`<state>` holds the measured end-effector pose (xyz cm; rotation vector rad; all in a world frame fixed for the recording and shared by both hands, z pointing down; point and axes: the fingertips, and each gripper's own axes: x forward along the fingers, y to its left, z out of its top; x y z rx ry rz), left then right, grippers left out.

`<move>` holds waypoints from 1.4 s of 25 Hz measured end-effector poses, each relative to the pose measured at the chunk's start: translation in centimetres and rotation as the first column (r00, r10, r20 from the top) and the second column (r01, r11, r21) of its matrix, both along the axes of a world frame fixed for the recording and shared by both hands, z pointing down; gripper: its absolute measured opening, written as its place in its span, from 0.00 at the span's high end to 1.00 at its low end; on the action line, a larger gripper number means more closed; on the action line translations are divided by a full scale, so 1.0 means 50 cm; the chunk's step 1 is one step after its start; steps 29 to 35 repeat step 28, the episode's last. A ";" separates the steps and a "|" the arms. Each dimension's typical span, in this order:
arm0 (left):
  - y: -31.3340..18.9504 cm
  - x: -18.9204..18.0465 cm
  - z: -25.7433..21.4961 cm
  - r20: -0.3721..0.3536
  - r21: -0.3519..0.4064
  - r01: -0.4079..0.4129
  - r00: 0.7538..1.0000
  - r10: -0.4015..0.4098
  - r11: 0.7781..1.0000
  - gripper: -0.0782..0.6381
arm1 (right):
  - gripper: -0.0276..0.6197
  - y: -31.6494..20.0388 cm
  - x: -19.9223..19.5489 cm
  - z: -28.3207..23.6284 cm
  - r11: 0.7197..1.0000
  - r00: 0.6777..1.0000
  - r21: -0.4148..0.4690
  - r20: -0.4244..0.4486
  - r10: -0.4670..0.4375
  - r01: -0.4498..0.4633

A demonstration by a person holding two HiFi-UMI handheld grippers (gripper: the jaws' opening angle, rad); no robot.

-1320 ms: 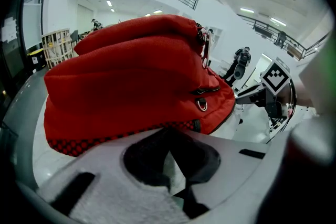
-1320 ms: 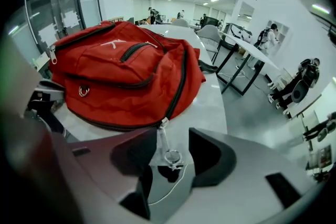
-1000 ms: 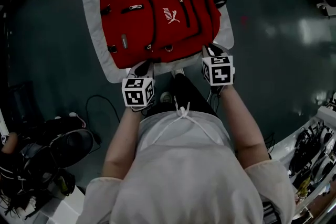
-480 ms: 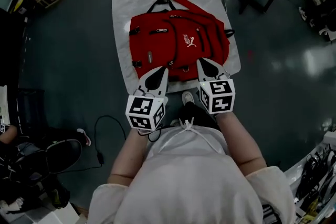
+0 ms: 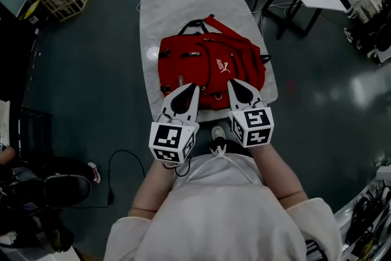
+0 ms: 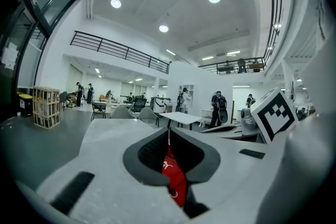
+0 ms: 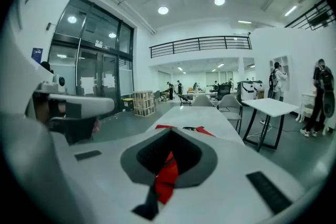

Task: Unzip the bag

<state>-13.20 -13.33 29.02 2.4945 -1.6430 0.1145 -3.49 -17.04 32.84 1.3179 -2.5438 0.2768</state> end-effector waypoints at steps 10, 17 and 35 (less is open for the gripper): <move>-0.008 -0.004 0.003 0.004 0.000 0.008 1.000 -0.008 1.000 0.86 | 0.92 0.010 -0.002 -0.003 1.000 1.000 0.009 -0.018 -0.008 0.008; -0.002 -0.004 0.026 -0.004 -0.027 0.016 1.000 -0.016 1.000 0.86 | 0.92 0.027 -0.004 0.009 1.000 0.997 0.011 -0.079 -0.024 0.025; 0.008 -0.001 0.039 0.003 -0.044 0.002 1.000 -0.001 0.999 0.86 | 0.92 0.037 -0.005 0.031 1.000 0.995 -0.015 -0.093 -0.021 0.020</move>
